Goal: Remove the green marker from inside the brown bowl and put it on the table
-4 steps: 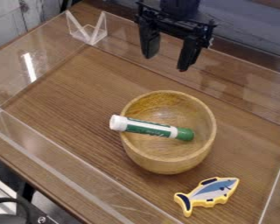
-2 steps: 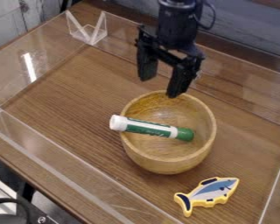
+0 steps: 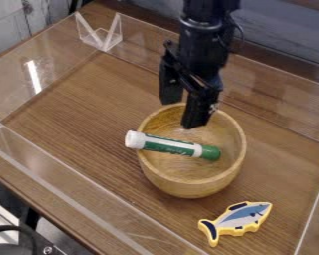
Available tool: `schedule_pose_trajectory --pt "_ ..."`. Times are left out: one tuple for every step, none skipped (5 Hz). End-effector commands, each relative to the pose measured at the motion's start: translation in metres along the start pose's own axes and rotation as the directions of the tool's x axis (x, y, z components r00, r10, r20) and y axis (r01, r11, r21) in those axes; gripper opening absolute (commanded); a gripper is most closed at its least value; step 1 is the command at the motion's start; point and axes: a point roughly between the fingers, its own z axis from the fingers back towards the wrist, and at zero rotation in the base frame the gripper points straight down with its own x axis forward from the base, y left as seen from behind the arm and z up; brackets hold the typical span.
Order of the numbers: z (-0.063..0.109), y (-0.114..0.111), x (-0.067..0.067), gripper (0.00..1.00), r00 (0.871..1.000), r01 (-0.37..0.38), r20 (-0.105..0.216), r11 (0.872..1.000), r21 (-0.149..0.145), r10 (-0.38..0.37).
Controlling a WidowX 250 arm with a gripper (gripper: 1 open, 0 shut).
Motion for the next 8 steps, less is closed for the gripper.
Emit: schedule_pose_trajectory --pt "0.014 -0.005 0.0 1.0 0.993 0.097 0.06 0.994 0.052 -0.1" --pt "0.006 -0.008 0.002 1.0 0.99 0.128 0.058 0.99 0.054 -0.131" --pt "-0.001 -0.009 0.003 1.0 0.987 0.145 0.056 0.988 0.052 -0.148" --pt "-0.009 -0.01 0.004 1.0 0.985 0.16 0.055 0.986 0.051 -0.163" --pt "-0.016 -0.011 0.006 1.0 0.983 0.173 0.056 0.984 0.05 -0.175" --pt "-0.024 -0.01 0.009 1.0 0.979 0.192 0.062 0.98 0.05 -0.195" --pt "-0.032 -0.01 0.011 1.0 0.969 0.233 0.071 0.971 0.057 -0.237" --pt "-0.036 -0.01 0.011 1.0 0.965 0.248 0.079 0.967 0.056 -0.251"
